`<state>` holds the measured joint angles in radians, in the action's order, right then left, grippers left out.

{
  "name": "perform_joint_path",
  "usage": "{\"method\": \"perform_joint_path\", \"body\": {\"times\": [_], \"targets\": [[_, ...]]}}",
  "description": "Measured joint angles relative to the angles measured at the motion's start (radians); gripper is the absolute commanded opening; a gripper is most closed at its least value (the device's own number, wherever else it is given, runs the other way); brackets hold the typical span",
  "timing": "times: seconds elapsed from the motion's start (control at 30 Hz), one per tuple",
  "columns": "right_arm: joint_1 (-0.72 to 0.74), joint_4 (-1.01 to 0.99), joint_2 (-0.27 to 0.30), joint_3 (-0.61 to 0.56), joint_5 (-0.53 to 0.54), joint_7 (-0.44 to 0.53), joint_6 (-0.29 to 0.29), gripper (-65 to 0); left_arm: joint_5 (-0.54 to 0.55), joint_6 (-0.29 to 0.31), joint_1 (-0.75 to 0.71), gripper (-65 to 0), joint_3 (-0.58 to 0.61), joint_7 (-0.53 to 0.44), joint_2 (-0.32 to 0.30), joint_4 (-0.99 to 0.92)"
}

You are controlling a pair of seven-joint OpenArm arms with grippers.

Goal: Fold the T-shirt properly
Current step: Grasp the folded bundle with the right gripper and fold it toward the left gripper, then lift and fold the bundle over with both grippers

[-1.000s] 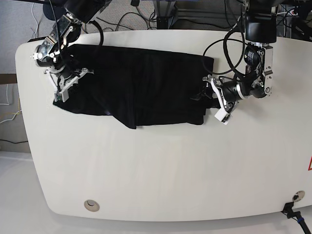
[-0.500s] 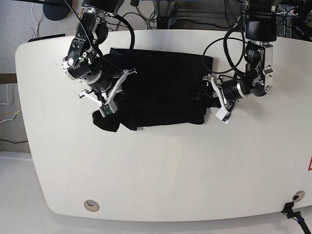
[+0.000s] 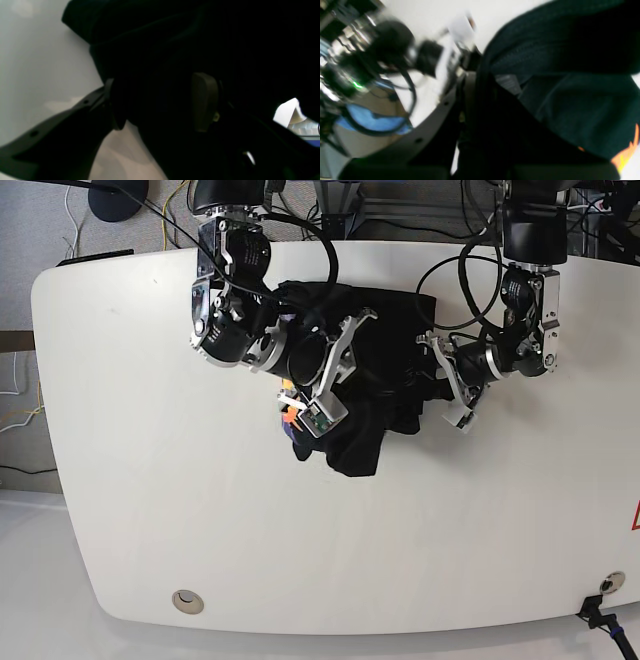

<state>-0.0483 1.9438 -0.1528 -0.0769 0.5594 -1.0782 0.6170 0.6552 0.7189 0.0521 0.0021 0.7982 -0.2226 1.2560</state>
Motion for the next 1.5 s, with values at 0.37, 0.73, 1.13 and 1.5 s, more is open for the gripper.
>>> {"method": "perform_joint_path", "body": {"times": [0.37, 0.73, 1.13, 1.5], "targets": [[-0.003, -0.103, 0.003, -0.003, 0.016, -0.001, -0.015, -43.4, 0.0, 0.0, 0.0, -29.9, 0.0, 0.001, 0.0, 0.0], [0.093, -0.13, 0.005, -0.108, 0.023, 0.0, -0.045, -15.6, 0.008, 0.005, 0.001, -29.9, 0.005, 0.011, -0.041, 0.005], [0.189, -0.127, 0.014, -0.124, -0.048, 0.004, -0.064, -15.6, -0.085, -0.027, -0.004, -29.9, -0.07, 0.114, -0.278, 0.321], [0.179, -0.207, 0.112, -0.109, -0.306, 0.149, -0.067, -15.6, -0.072, -0.019, -0.178, -30.1, 0.028, 0.177, -0.103, 0.616]]}}
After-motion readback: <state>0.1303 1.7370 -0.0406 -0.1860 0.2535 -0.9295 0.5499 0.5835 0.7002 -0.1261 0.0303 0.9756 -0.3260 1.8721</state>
